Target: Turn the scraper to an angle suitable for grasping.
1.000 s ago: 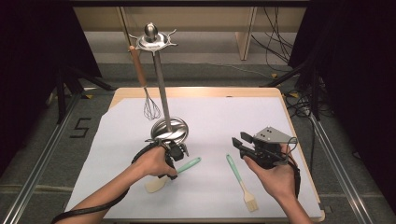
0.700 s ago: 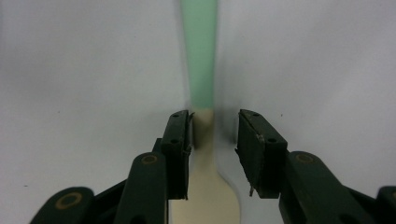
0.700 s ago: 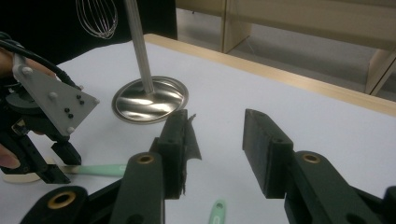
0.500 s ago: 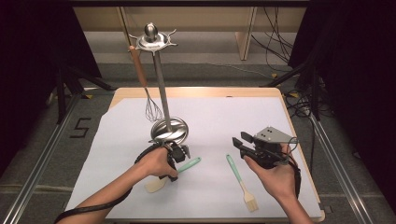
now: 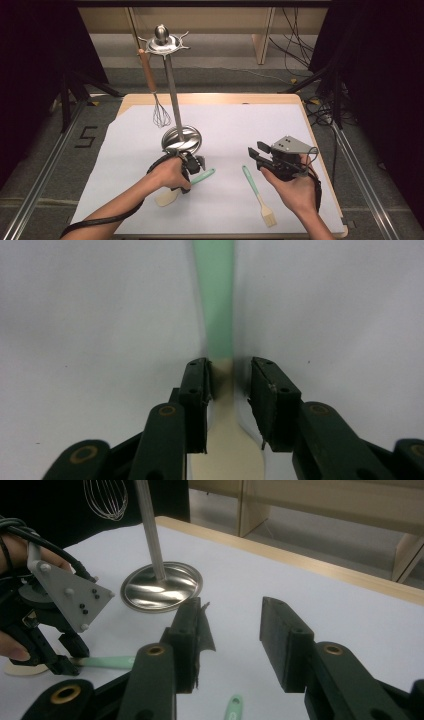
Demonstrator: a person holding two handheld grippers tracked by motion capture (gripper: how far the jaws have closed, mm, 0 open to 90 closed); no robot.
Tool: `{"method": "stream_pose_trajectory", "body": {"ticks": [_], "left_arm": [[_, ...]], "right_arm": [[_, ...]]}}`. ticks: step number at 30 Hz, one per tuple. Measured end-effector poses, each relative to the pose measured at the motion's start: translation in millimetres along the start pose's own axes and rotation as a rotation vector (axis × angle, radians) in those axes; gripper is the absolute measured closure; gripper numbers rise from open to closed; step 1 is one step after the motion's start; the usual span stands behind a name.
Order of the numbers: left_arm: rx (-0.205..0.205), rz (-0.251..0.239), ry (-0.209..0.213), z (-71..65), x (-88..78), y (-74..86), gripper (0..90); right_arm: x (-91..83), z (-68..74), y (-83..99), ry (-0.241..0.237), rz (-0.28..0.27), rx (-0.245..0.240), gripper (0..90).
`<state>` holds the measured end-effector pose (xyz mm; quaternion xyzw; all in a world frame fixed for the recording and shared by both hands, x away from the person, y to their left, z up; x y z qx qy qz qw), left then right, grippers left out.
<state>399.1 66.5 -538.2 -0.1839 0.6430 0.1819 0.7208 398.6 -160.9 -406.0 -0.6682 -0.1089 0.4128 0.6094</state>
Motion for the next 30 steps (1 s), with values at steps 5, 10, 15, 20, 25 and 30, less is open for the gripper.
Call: {"method": "stream_pose_trajectory", "body": {"ticks": [5, 10, 15, 20, 25, 30], "left_arm": [[0.024, -0.013, -0.015, 2.1, 0.1, -3.2, 64.6], [0.030, -0.001, -0.032, 1.5, 0.5, -4.6, 65.5], [0.052, -0.002, -0.051, 0.6, 0.0, -4.9, 70.9], [0.038, -0.009, -0.044, -0.5, 0.0, -4.3, 79.3], [0.018, -0.034, -0.037, -0.5, -0.6, -2.1, 80.6], [-0.010, -0.107, -0.023, 2.0, -6.1, 1.4, 80.7]], "right_arm": [[0.4, -0.4, 0.1, 0.000, 0.001, 0.001, 61.3], [0.8, 2.0, 0.8, -0.004, 0.004, 0.019, 61.3], [0.7, 0.3, 1.0, -0.004, 0.006, 0.007, 61.3], [2.3, 1.0, 0.3, -0.007, -0.006, 0.003, 61.3], [1.2, 3.4, 3.1, -0.005, 0.017, 0.042, 61.4], [4.1, -1.2, 4.4, 0.003, 0.012, 0.000, 61.3]]}}
Point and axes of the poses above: each handheld gripper's, and its own axes: x roughly forward along the jaws, y roughly out of its underside, z roughly to its left, the point moved 8 cm from there along x, roughly forward along the jaws, and after that the axes turned 9 degrees about -y, right-handed, at the moved point
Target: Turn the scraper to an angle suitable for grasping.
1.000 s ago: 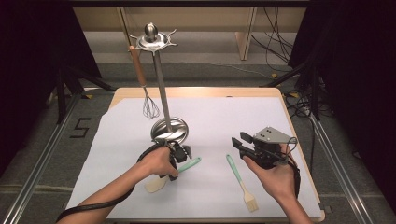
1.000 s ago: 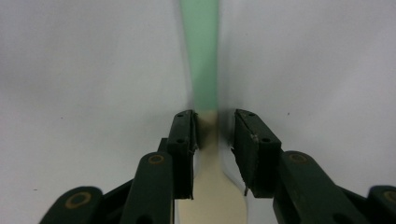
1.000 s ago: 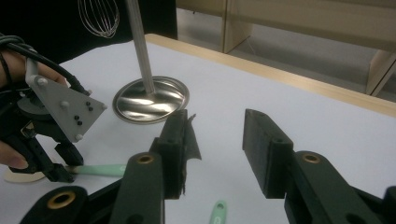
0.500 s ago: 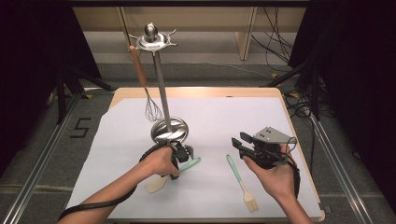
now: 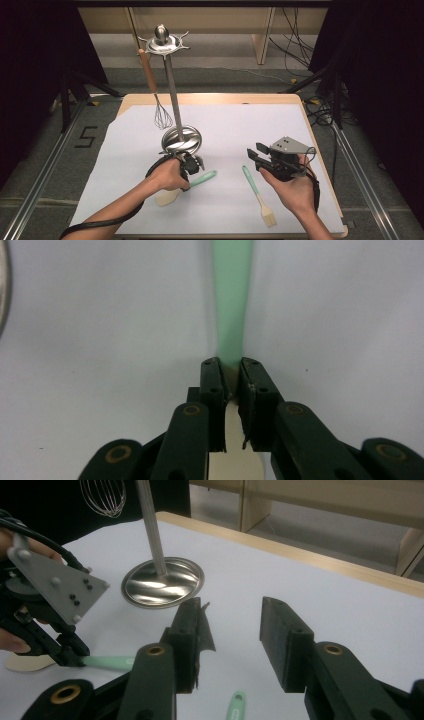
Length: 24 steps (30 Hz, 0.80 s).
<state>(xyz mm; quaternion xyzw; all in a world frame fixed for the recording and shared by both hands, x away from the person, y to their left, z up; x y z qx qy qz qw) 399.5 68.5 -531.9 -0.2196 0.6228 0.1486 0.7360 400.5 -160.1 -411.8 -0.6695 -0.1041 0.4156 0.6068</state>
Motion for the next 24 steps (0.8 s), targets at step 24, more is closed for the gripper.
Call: {"method": "stream_pose_trajectory", "body": {"ticks": [24], "left_arm": [[-0.292, -0.829, -0.078, -1.0, -77.3, -33.5, 80.5]], "right_arm": [[45.0, 50.7, -31.3, -0.197, -0.073, 0.127, 59.7]]}}
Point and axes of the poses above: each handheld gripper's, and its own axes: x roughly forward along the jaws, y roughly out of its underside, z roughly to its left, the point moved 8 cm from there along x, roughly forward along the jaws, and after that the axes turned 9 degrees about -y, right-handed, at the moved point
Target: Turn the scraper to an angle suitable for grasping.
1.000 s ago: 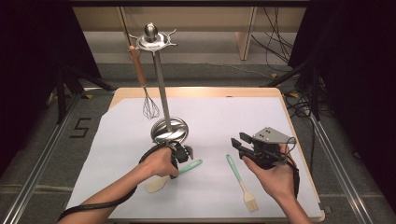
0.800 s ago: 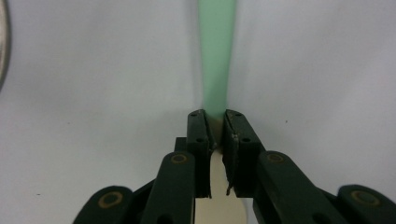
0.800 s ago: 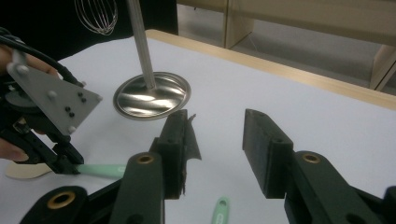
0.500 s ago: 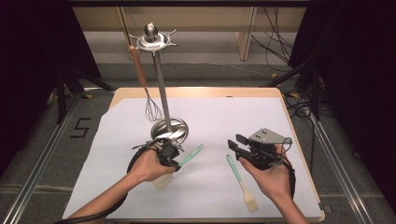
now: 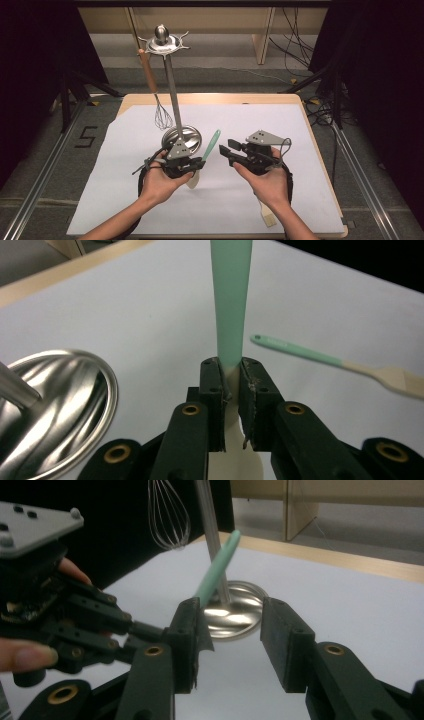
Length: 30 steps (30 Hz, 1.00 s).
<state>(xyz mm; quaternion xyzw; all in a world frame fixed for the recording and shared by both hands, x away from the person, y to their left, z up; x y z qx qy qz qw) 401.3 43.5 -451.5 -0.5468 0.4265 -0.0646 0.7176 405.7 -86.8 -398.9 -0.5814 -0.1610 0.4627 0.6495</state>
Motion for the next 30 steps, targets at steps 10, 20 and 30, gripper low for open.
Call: {"method": "stream_pose_trajectory", "body": {"ticks": [10, 20, 30], "left_arm": [[0.013, -0.050, -0.030, -7.9, -6.9, -8.3, 80.4], [-0.005, -0.125, 0.074, -13.2, -12.9, -16.9, 66.4], [-0.018, -0.174, 0.366, -15.1, -34.6, -26.6, 54.1]], "right_arm": [[14.5, 6.1, -10.4, -0.047, -0.015, 0.072, 66.9], [12.6, 21.1, -24.4, -0.078, -0.037, 0.054, 82.8], [-0.8, 32.9, -26.4, -0.272, 0.007, -0.050, 82.7]]}}
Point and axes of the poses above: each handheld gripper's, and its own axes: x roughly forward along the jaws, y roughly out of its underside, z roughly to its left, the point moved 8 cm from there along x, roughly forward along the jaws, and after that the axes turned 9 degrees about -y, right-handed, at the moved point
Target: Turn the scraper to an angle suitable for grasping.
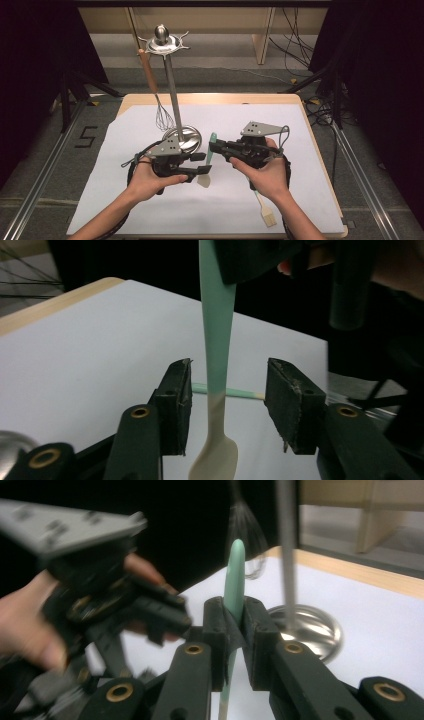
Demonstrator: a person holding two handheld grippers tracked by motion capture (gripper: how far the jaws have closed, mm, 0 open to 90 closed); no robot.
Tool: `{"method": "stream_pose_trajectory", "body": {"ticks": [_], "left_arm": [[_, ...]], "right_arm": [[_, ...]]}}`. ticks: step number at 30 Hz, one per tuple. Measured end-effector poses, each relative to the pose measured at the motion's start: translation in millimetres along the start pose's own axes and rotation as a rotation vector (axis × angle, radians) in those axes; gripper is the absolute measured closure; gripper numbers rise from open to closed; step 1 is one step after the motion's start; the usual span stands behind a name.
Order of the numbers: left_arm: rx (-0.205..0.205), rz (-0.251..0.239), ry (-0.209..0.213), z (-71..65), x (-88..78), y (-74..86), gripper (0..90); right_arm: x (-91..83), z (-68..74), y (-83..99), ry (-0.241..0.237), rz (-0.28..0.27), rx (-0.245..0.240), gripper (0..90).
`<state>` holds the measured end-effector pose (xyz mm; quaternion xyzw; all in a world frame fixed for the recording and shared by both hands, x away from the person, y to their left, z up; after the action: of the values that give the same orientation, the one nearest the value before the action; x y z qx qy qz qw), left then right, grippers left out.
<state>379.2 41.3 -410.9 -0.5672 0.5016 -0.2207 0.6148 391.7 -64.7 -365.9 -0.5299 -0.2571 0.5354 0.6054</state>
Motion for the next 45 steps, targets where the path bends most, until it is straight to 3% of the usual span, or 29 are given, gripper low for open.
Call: {"method": "stream_pose_trajectory", "body": {"ticks": [1, 3, 5, 6, 8, 9, 10, 11, 15, 17, 19, 20, 21, 22, 25, 26, 27, 29, 30, 31, 32, 33, 35, 36, 38, 39, 42, 43, 45], "left_arm": [[-0.005, 0.004, 0.013, -0.3, -0.9, -0.3, 55.3], [-0.020, 0.006, 0.053, -1.7, -0.6, -0.9, 58.5], [-0.028, 0.012, 0.080, -3.3, 0.7, -0.8, 61.3], [-0.034, 0.019, 0.082, -4.5, 1.0, -0.6, 64.5], [-0.034, 0.015, 0.097, -6.9, 1.8, -1.3, 67.1], [-0.031, 0.014, 0.090, -7.1, 1.9, -1.4, 69.3], [-0.026, 0.015, 0.087, -7.1, 1.8, -1.5, 72.4], [-0.027, 0.016, 0.084, -7.1, 1.7, -1.5, 75.4], [-0.035, 0.018, 0.077, -8.4, 1.3, -2.7, 81.7], [-0.035, 0.013, 0.066, -9.3, 1.0, -4.7, 82.6], [-0.040, 0.007, 0.043, -7.5, 0.4, -6.9, 83.9], [-0.044, 0.006, 0.025, -5.8, -0.1, -8.1, 84.0], [-0.045, 0.001, 0.009, -3.3, -0.7, -9.3, 84.1], [-0.040, 0.000, -0.025, 2.4, -2.4, -10.7, 84.2], [-0.038, -0.001, -0.056, 8.0, -4.3, -11.7, 84.3], [-0.033, 0.002, -0.084, 12.7, -6.2, -12.4, 84.3], [-0.033, 0.002, -0.084, 12.7, -6.2, -12.4, 84.3], [-0.017, 0.005, -0.107, 16.7, -7.8, -13.2, 84.3], [-0.013, 0.000, -0.115, 18.3, -8.3, -14.0, 84.3], [-0.003, 0.006, -0.134, 20.3, -9.9, -14.2, 84.3], [-0.002, 0.008, -0.145, 21.7, -11.1, -14.5, 84.3], [0.004, 0.009, -0.152, 22.8, -12.0, -15.0, 84.3], [0.025, 0.009, -0.168, 26.5, -13.9, -16.5, 84.4], [0.050, 0.015, -0.174, 29.1, -15.5, -17.0, 84.4], [0.051, 0.006, -0.179, 31.3, -17.0, -18.8, 84.4], [0.020, 0.011, -0.201, 31.4, -18.4, -18.5, 84.4], [0.016, -0.002, -0.197, 33.8, -19.5, -20.6, 84.4], [0.018, -0.002, -0.204, 35.0, -19.8, -21.2, 84.4], [0.016, -0.003, -0.215, 37.3, -20.4, -23.3, 84.4]], "right_arm": [[-1.9, -0.4, -0.2, -0.009, 0.005, -0.033, 82.7], [-2.9, 5.8, 1.3, -0.045, 0.015, -0.005, 82.7], [-3.1, 8.1, 0.9, -0.081, 0.021, -0.049, 82.6], [-3.5, 11.5, 1.7, -0.091, 0.022, -0.033, 82.6], [-3.0, 11.3, 1.7, -0.096, 0.024, -0.045, 82.6], [-2.8, 9.9, 1.0, -0.090, 0.017, -0.068, 82.6], [-2.8, 11.9, 1.8, -0.115, 0.026, -0.057, 82.6], [-5.6, 11.9, 3.6, -0.116, 0.067, -0.067, 82.6], [-2.4, 14.4, 1.8, -0.125, 0.032, -0.053, 82.3], [-4.6, 14.3, 1.9, -0.128, 0.057, -0.061, 81.1], [-5.0, 15.3, 0.2, -0.129, 0.055, -0.056, 74.3], [-6.0, 14.6, -2.1, -0.115, 0.041, -0.058, 70.7], [-6.4, 15.5, -4.3, -0.084, 0.003, -0.007, 68.5], [-11.1, 10.1, -8.8, -0.062, -0.018, -0.041, 64.1], [-18.1, 5.6, -11.5, -0.030, -0.039, -0.047, 60.4], [-24.7, -2.0, -10.5, 0.039, -0.045, -0.053, 58.4], [-24.7, -2.0, -10.5, 0.039, -0.045, -0.053, 58.4], [-33.0, -9.8, -2.6, 0.124, 0.006, -0.050, 57.5], [-35.8, -15.6, -0.3, 0.170, 0.008, -0.060, 57.4], [-42.2, -18.2, 5.6, 0.202, 0.055, -0.048, 57.5], [-44.8, -26.8, 6.3, 0.248, 0.040, -0.099, 57.4], [-50.1, -30.3, 10.2, 0.266, 0.060, -0.095, 56.8], [-61.1, -36.7, 21.4, 0.315, 0.072, -0.040, 55.8], [-61.1, -36.7, 21.4, 0.315, 0.072, -0.040, 55.8], [-66.3, -42.9, 28.0, 0.326, 0.091, -0.047, 55.8], [-67.6, -43.7, 31.7, 0.326, 0.088, -0.019, 56.1], [-72.3, -49.0, 38.9, 0.355, 0.095, -0.002, 56.1], [-71.9, -51.7, 38.8, 0.375, 0.071, -0.019, 55.9], [-72.2, -50.0, 41.3, 0.351, 0.094, -0.011, 55.2]]}}
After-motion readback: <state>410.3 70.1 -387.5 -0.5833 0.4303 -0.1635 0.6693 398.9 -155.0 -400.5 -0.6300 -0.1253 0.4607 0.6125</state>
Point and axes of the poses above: each handheld gripper's, and its own axes: x roughly forward along the jaws, y roughly out of its underside, z roughly to its left, the point moved 8 cm from there along x, roughly forward along the jaws, and after that the axes turned 9 degrees about -y, right-handed, at the moved point
